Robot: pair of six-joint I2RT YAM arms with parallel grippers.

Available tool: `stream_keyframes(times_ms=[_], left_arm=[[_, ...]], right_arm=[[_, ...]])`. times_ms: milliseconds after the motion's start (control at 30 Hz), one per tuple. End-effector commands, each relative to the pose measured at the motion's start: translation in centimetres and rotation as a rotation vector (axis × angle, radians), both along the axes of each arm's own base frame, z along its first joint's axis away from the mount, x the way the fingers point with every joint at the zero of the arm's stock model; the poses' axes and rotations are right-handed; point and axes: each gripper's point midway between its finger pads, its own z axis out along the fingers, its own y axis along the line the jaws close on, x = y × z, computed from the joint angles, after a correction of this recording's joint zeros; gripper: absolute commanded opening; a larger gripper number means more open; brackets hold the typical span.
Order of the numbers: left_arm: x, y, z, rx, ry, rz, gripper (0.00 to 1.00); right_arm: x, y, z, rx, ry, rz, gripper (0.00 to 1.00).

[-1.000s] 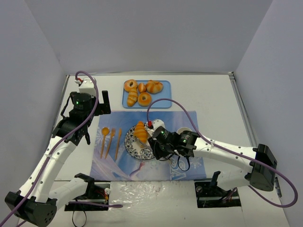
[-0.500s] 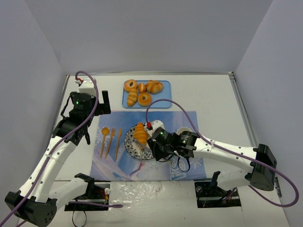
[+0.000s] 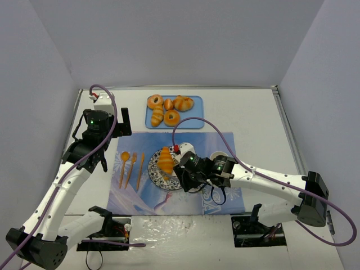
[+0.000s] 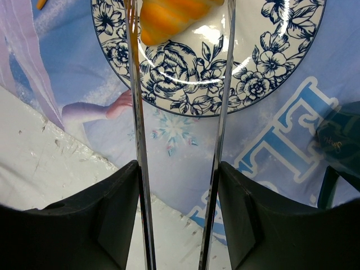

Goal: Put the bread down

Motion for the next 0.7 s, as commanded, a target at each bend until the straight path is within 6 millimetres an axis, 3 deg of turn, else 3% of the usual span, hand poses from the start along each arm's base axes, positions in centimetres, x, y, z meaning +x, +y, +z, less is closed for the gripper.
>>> stream_keyframes(times_ms=[0,433,533,667], left_arm=[[0.7,0.2,3.7,-0.017,-0.099,0.014,0.97],[0.7,0.3,3.7,-0.017,-0.100,0.017,0.97],[0.8,0.3,3.6,-0.014,-0.098,0.016,0.97],[0.7,0.3,3.7,-0.016,-0.099,0.018,0.97]], right_arm=[[0.9,0.9,2.8,0.058,-0.059,-0.016,0.51],[2.7,0.1,8.4,0.101,-0.168,-0.064,0.52],[3.8,-0.3,10.4,0.127,-0.211,-0.098,0.52],[7.1,-2.5,12.2,0.145,-0.255,-0.198,0.52]])
